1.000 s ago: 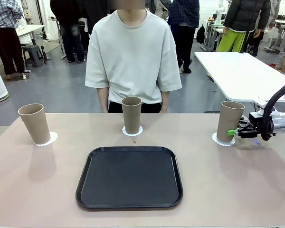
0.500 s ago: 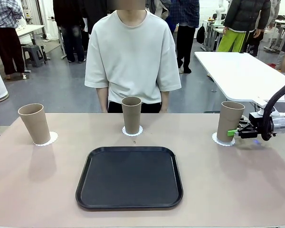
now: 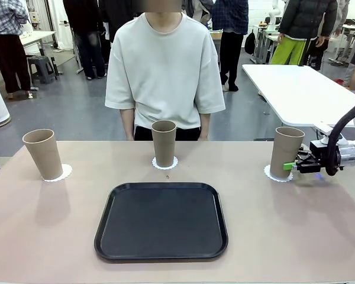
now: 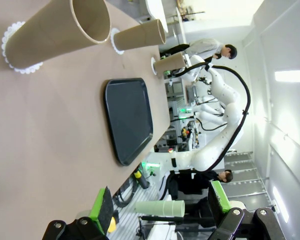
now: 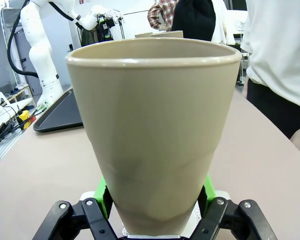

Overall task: Place coasters on the table and set cups on them.
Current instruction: Take one Reusable plastic cup from the Flat Tray and place it on a coaster set by the human.

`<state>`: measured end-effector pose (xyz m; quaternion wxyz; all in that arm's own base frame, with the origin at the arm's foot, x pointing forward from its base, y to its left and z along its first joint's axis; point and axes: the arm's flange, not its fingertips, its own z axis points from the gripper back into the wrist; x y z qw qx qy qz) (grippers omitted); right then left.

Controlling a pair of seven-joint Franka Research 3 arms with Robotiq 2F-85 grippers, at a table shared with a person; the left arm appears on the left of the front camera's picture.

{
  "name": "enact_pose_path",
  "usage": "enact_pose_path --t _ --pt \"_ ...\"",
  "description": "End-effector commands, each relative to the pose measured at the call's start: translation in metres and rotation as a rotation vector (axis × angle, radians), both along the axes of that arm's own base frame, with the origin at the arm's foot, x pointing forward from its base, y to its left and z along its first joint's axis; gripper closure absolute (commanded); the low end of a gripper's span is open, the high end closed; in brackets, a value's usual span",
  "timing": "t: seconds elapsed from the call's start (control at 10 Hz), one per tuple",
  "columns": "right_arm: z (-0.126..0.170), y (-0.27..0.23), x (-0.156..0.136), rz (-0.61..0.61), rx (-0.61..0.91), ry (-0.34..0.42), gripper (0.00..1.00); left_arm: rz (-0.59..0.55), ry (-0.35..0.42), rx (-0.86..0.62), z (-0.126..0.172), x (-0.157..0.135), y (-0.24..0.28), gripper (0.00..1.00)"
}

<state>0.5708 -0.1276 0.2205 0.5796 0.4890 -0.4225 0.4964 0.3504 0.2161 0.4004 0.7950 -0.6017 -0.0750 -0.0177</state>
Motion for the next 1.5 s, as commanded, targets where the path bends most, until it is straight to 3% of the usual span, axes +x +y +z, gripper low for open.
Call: enact_pose_path --t 0.0,0.6,1.4 --pt "-0.0017 0.0022 -0.0002 0.035 -0.012 -0.03 0.19 0.016 0.003 -0.002 0.0026 0.0012 0.0002 0.0" --pt "-0.0058 0.0038 0.0013 0.058 -0.004 -0.105 0.19 0.016 0.003 -0.002 0.0026 0.0012 0.0002 0.0" --pt "-0.0062 -0.0023 0.0058 0.044 -0.005 -0.102 0.19 0.016 0.003 -0.002 0.0026 0.0012 0.0002 0.0"
